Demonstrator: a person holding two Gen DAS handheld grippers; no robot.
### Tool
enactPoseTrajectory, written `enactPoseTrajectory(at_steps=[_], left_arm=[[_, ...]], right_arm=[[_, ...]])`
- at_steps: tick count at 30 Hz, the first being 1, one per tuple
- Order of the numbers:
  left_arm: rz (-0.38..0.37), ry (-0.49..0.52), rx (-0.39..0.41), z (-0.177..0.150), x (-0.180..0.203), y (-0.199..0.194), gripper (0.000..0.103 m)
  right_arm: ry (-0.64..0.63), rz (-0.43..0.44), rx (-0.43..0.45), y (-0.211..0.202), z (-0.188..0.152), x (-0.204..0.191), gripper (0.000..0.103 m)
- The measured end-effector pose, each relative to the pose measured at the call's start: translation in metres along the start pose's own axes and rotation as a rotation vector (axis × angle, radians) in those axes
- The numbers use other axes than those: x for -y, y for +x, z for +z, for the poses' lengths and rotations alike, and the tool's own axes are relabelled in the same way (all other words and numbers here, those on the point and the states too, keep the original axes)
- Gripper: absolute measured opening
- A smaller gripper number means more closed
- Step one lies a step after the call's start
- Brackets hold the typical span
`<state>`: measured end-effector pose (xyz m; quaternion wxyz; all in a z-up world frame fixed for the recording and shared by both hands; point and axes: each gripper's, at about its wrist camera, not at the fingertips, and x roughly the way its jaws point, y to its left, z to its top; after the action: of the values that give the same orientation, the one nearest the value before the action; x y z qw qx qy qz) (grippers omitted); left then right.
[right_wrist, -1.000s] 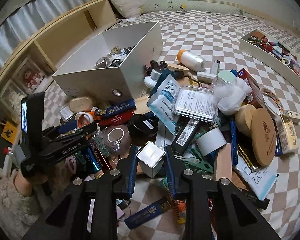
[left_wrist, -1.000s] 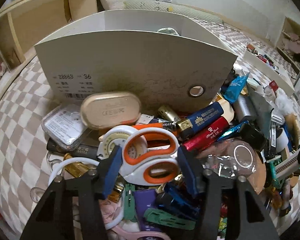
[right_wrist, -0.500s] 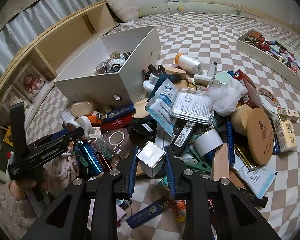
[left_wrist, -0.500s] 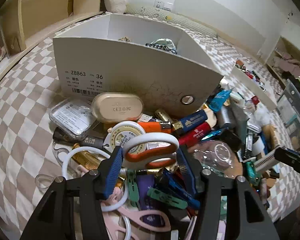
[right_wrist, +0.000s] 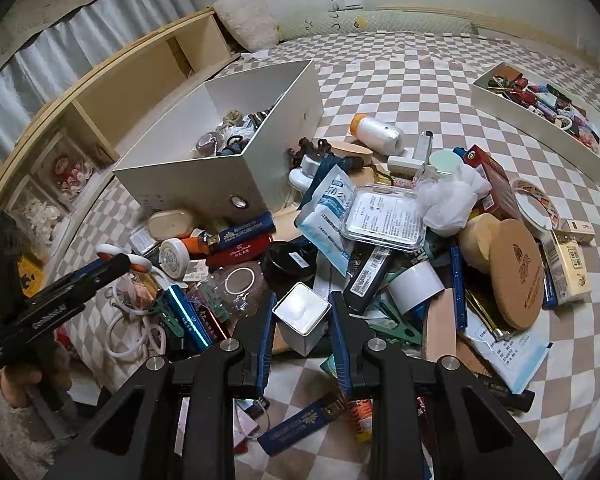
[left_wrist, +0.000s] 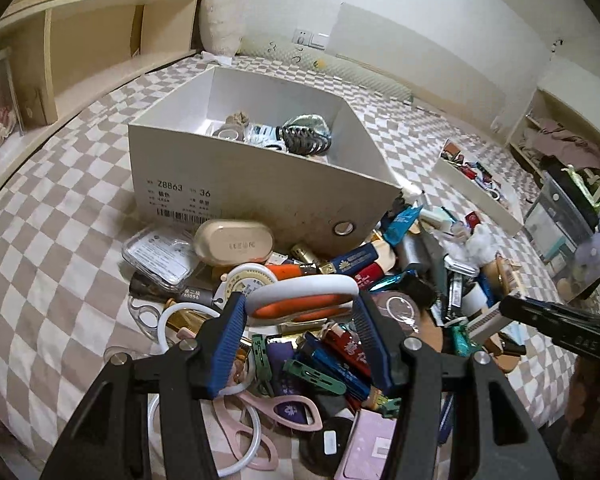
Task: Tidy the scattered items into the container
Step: 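Lift and carry the scissors and silver box over the white shoebox with both tools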
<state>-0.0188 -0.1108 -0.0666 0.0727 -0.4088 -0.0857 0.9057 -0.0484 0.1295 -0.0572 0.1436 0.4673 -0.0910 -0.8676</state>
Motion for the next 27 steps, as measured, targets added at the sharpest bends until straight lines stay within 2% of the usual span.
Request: enactPoseTrajectory(at_steps=[6, 15, 27], left_arm=[[-0.009, -0.005, 0.030, 0.006, -0.001, -0.015, 0.055], [-0.013, -0.007, 0.078, 0.037, -0.006, -0.030, 0.055], [-0.043, 0.011, 0.148, 0.096, -0.008, -0.048, 0.055]], right_arm=[[-0.015, 0.019, 0.011, -0.006, 0.001, -0.007, 0.027], [-0.041, 0.056, 0.039, -0.019, 0.018, -0.019, 0.027], [-0.098, 0.104, 0.024, -0.044, 0.081, -0.034, 0.027]])
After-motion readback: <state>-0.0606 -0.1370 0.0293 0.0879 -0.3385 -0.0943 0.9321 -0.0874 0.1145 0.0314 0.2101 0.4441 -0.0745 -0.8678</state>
